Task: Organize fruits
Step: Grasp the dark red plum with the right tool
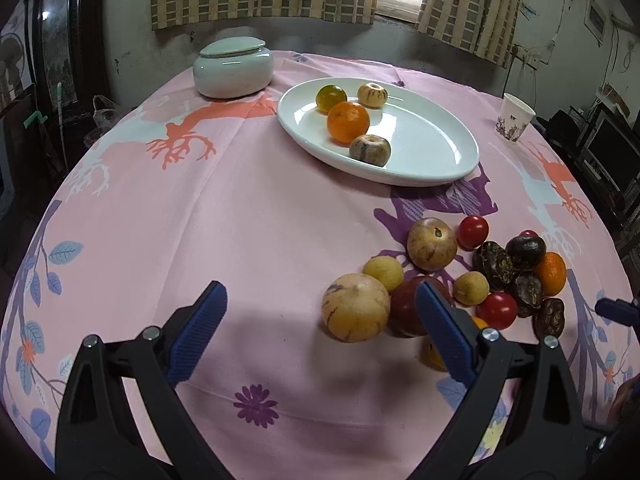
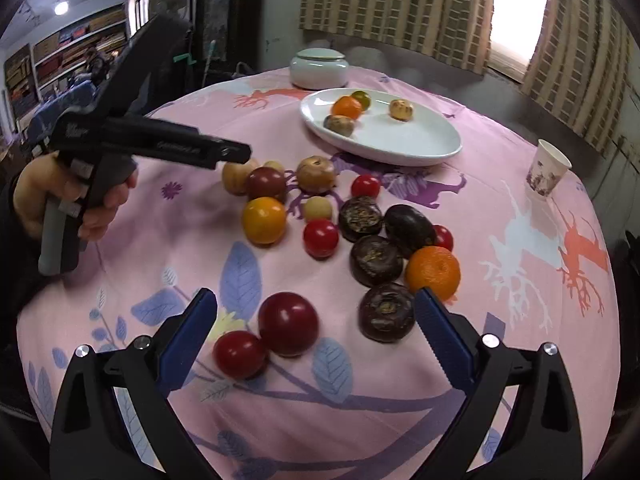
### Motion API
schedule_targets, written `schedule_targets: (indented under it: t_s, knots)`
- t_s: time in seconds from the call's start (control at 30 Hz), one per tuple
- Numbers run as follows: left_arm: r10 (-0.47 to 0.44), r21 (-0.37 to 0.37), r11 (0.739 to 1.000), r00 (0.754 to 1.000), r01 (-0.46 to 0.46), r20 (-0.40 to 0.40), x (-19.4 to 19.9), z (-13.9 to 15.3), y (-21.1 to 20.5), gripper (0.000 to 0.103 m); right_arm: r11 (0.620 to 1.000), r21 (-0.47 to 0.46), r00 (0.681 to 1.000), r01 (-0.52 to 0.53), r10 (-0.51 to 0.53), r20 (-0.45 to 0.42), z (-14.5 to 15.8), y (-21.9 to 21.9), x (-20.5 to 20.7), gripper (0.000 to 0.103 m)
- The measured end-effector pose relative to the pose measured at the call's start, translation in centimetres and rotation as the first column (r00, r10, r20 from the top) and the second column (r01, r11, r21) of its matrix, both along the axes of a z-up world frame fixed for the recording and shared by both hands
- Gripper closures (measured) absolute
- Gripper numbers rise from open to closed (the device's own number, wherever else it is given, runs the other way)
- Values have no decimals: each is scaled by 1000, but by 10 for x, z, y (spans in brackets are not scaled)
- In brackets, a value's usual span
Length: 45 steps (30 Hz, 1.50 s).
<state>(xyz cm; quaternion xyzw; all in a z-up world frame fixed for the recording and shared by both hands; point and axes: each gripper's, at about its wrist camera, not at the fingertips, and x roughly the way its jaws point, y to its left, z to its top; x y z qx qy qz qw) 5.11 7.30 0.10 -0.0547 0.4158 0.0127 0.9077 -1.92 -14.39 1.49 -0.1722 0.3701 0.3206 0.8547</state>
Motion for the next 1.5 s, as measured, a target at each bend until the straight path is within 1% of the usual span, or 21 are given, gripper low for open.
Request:
schedule_targets:
  t_s: [0.17,0.3,0.37,0.4,0.47,0.53,0.6,0.8,0.9,0.97,1.07,1.13,1.27,1.33,1.37,1.4,1.43,1.5]
  knots:
    - [7,-4,1000,999,-7,-33,3,-6,0,6,995,-47,996,-89,88,-17,-3,5,-23,4]
    - [-4,-2,1000,1000,4,-23,0,-4,-2,6,989,-88,993,-121,118,-30,-13,11,-31,4]
    - [-8,5,1000,1000,8,-26,0,-5,-4,6,989,-80,991,-126,122,-49,-16,12,-31,12]
    - [-8,5,1000,1000,8,-30,0,-5,-4,6,989,-78,991,-127,122,-59,-17,12,-30,15]
    - [-5,6,1000,999,5,-37,1,-7,-3,6,989,-75,989,-129,123,-76,-19,13,-29,26]
    - [-2,5,1000,999,2,-41,1,-8,-3,6,988,-59,985,-140,133,-106,-21,14,-28,32]
    - [-1,6,1000,999,1,-44,2,-9,-2,6,988,-66,985,-141,133,-111,-23,15,-29,33]
    - [-2,8,1000,999,2,-41,2,-9,-3,6,991,-40,983,-124,118,-140,-23,11,-25,35]
    - [-1,10,1000,999,1,-34,1,-7,-3,6,998,-37,987,-60,54,-150,-25,4,-14,36]
    - [-6,12,1000,1000,6,-30,1,-6,-4,6,1000,19,980,-22,25,-196,-25,-4,-3,36]
    - [-11,19,1000,1000,12,-29,0,-6,-6,6,993,109,976,33,-9,-216,-19,-14,6,36]
    - [-5,21,1000,1000,5,-31,1,-6,-5,6,983,166,970,79,-37,-241,-17,-20,11,35]
    - [26,38,999,999,-24,-41,2,-6,1,6,964,199,950,178,-115,-291,-27,-20,22,36]
    - [40,62,997,999,-38,-34,2,-3,5,6,963,178,946,203,-146,-289,-32,-15,24,36]
    - [47,69,997,999,-45,-25,1,-1,8,6,964,167,947,207,-155,-280,-34,-12,24,40]
    - [55,72,996,998,-54,-15,0,0,10,6,962,179,948,206,-150,-282,-34,-10,24,48]
    - [63,72,995,998,-62,-11,0,1,12,6,961,162,947,226,-178,-267,-33,-8,24,64]
    - [71,69,995,997,-69,-16,1,0,15,6,963,142,951,229,-191,-243,-34,-4,24,63]
